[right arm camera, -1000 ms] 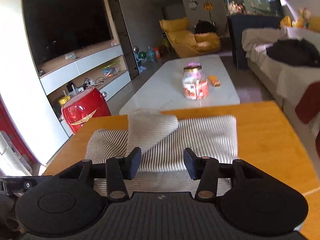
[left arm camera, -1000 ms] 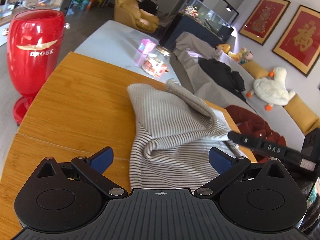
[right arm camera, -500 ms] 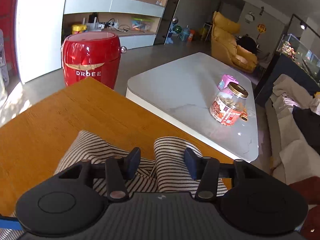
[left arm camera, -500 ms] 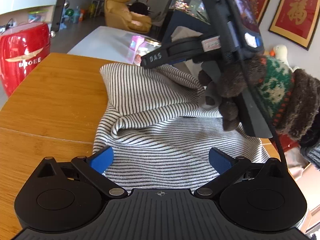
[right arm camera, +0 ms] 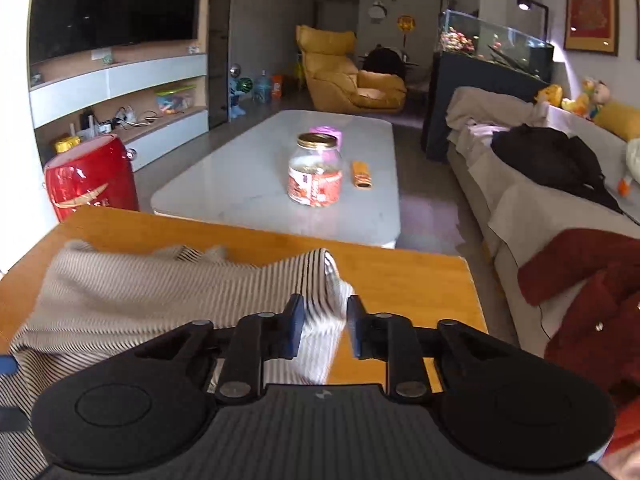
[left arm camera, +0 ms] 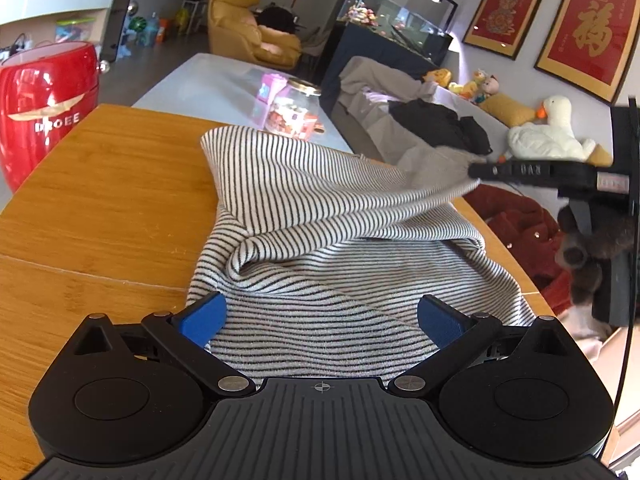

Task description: Fold clothes

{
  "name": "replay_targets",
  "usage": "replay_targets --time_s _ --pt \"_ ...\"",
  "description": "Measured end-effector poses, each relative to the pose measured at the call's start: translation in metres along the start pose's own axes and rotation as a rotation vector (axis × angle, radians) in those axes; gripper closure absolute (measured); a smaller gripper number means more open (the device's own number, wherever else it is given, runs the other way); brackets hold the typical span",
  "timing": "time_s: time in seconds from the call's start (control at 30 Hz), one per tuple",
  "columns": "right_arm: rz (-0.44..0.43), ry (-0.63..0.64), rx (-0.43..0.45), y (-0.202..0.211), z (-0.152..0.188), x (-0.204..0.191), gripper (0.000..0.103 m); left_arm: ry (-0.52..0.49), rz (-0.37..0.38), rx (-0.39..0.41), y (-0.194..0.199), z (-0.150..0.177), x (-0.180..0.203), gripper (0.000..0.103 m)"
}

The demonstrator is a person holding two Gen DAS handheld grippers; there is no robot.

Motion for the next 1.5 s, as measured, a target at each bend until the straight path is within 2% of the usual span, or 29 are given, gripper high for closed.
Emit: replay_targets --time_s 0.03,0.07,0.1,0.13,0.17,0.23,0.3,0.37,0.4,0.43,0.5,0.63,0.7,0.77,0.9,1.0,1.1,1.13,1.23,1.3,1.37,1.47,1.5 --pt "-0.038 -0.065 0.024 0.005 0.004 0.003 0.062 -0.001 0.001 -0.001 -0.001 -0.001 0.0 0.0" --pt "-0.079 -0.132 0.049 0.011 0.007 0.007 0.041 -0.003 0.002 -0.002 -0.002 -0.001 0.0 0.0" --pt "-0.12 -0.199 0.074 0.017 0.01 0.01 0.03 -0.005 0.002 -0.003 -0.002 -0.001 0.0 0.0" --pt "-0.161 -0.265 0.098 0.024 0.013 0.014 0.014 -0.007 0.001 -0.004 -0.001 -0.001 0.0 0.0" --pt "-0.201 -0.332 0.123 0.03 0.016 0.018 0.009 -0.01 -0.001 -0.006 -0.001 -0.001 0.0 0.0" --pt "-0.273 -0.383 0.136 0.035 0.031 0.013 0.009 -0.021 -0.007 -0.011 -0.002 0.0 0.0 0.0" --pt "-0.277 -0.335 0.141 0.038 0.052 0.003 0.009 -0.044 -0.012 -0.022 -0.001 0.002 0.002 0.0" --pt "-0.273 -0.3 0.108 0.041 0.078 -0.001 0.009 -0.073 -0.016 -0.037 0.001 0.005 0.005 0.0" --pt "-0.285 -0.315 0.103 0.048 0.083 -0.001 0.008 -0.089 -0.017 -0.044 0.004 0.007 0.007 0.0" --pt "-0.299 -0.331 0.098 0.054 0.087 -0.001 0.0 -0.107 -0.015 -0.052 0.006 0.009 0.008 0.0" --pt "-0.325 -0.364 0.089 0.067 0.096 0.0 0.0 -0.138 -0.007 -0.067 0.013 0.015 0.012 0.0" --pt "-0.371 -0.373 -0.017 0.074 0.116 -0.011 0.0 -0.144 0.024 -0.087 0.024 0.017 0.018 0.0" --pt "-0.371 -0.386 -0.051 0.072 0.119 -0.013 0.0 -0.119 0.046 -0.051 0.027 0.006 0.019 0.0" --pt "-0.369 -0.42 -0.079 0.066 0.121 -0.012 0.0 -0.096 0.062 0.024 0.029 -0.014 0.019 0.0" --pt "-0.403 -0.469 -0.106 0.064 0.121 -0.009 0.0 -0.059 0.096 0.133 0.015 -0.05 0.018 0.0" --pt "-0.415 -0.418 -0.183 0.061 0.118 -0.014 0.0 -0.022 0.09 0.135 -0.012 -0.055 0.012 0.0" --pt "-0.438 -0.467 -0.226 0.063 0.114 -0.012 0.0 -0.03 0.063 0.105 -0.034 -0.043 0.009 0.0" --pt "-0.437 -0.47 -0.204 0.068 0.109 -0.011 0.001 -0.057 0.051 0.106 -0.037 -0.039 0.01 0.0" --pt "-0.348 -0.348 0.01 0.09 0.076 -0.008 0.015 -0.092 0.039 0.11 -0.036 -0.036 0.015 0.0" --pt "-0.23 -0.283 0.085 0.087 0.056 -0.005 0.026 -0.097 0.032 0.097 -0.038 -0.034 0.016 0.0" --pt "-0.137 -0.27 0.097 0.069 0.045 0.001 0.051 -0.096 0.032 0.084 -0.04 -0.033 0.015 0.0" --pt "-0.062 -0.288 0.024 0.025 0.044 0.008 0.069 -0.085 0.044 0.081 -0.039 -0.032 0.012 0.0" --pt "-0.062 -0.298 -0.013 0.014 0.046 0.008 0.075 -0.081 0.049 0.081 -0.039 -0.031 0.011 0.0"
Point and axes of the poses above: each gripper's, at about its wrist camera, not at the fingertips, and y roughly against the way its jaws point, x to its right, z to its underside, the point moved 8 cm from there along -y, roughly the way its jaws point, and after that the axes turned 13 degrees about -y, right-handed, at the moved point
